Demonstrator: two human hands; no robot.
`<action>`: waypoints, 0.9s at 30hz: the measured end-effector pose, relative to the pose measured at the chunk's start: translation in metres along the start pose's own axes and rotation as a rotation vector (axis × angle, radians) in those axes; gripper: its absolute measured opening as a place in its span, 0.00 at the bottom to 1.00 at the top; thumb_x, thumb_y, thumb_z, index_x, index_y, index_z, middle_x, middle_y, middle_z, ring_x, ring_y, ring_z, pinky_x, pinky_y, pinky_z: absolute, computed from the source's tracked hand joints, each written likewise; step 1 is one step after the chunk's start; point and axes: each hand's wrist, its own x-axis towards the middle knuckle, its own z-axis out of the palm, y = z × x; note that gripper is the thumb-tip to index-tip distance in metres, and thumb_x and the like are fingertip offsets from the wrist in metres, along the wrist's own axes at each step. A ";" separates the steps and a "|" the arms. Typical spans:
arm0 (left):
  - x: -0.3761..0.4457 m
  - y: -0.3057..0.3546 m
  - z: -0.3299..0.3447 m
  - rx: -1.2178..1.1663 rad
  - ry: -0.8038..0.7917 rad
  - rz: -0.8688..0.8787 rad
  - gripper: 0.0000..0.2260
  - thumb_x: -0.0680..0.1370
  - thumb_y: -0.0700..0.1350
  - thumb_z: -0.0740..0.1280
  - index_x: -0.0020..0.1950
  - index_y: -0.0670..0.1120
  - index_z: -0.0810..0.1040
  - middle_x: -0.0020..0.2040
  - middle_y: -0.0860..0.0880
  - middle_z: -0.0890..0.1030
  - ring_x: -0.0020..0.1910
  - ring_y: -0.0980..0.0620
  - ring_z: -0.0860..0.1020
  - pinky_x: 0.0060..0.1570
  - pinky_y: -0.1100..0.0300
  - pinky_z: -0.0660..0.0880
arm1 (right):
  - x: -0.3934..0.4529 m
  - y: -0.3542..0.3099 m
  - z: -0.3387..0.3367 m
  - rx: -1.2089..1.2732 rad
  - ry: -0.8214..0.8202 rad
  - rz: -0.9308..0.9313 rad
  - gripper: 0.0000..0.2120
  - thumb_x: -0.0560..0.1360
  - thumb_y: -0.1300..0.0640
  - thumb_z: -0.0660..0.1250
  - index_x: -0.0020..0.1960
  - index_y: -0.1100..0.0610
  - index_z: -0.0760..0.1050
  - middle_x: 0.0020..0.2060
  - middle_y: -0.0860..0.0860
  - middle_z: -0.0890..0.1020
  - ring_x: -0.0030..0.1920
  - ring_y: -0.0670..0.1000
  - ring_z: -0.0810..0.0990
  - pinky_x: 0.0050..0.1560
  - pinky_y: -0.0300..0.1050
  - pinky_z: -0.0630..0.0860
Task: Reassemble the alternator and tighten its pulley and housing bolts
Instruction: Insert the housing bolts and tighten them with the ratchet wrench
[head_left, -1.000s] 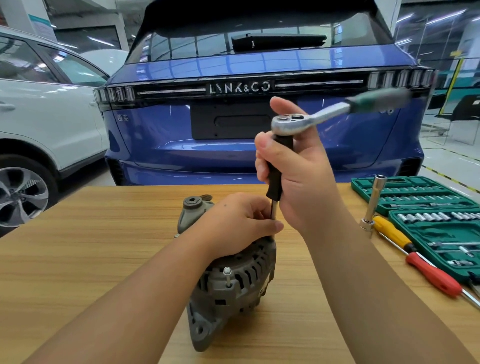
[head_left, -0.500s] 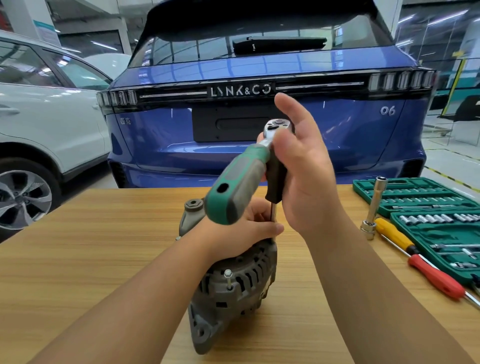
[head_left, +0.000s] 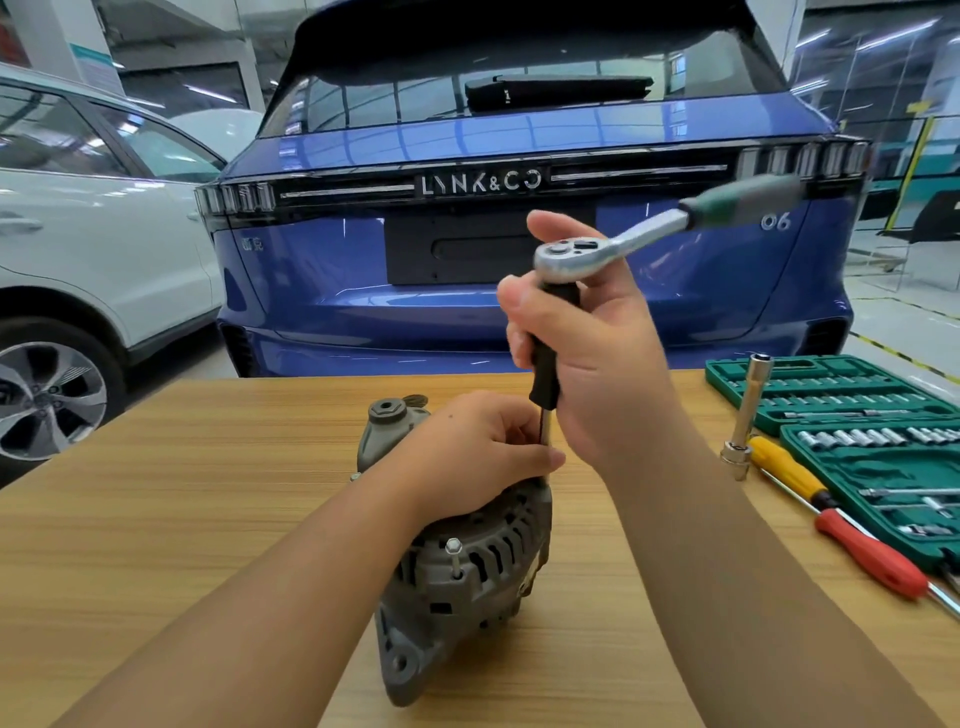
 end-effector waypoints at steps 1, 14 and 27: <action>-0.001 0.001 0.000 -0.001 -0.003 0.003 0.06 0.79 0.57 0.70 0.49 0.58 0.83 0.44 0.59 0.84 0.42 0.62 0.82 0.46 0.57 0.80 | -0.001 0.003 0.003 -0.039 0.020 -0.065 0.17 0.77 0.65 0.68 0.62 0.50 0.75 0.36 0.49 0.74 0.33 0.49 0.72 0.36 0.42 0.74; -0.003 0.004 -0.001 -0.017 0.021 -0.021 0.05 0.78 0.56 0.71 0.46 0.56 0.83 0.42 0.58 0.84 0.41 0.63 0.81 0.45 0.59 0.77 | 0.009 -0.001 -0.002 0.250 -0.133 0.084 0.36 0.57 0.36 0.79 0.62 0.47 0.77 0.36 0.55 0.80 0.29 0.52 0.74 0.31 0.44 0.69; -0.002 0.002 0.000 0.011 -0.012 -0.024 0.07 0.78 0.60 0.70 0.46 0.59 0.81 0.43 0.60 0.83 0.42 0.61 0.81 0.49 0.52 0.82 | 0.000 -0.010 -0.005 0.027 -0.021 0.097 0.14 0.77 0.61 0.68 0.62 0.55 0.76 0.31 0.50 0.71 0.32 0.48 0.69 0.35 0.39 0.71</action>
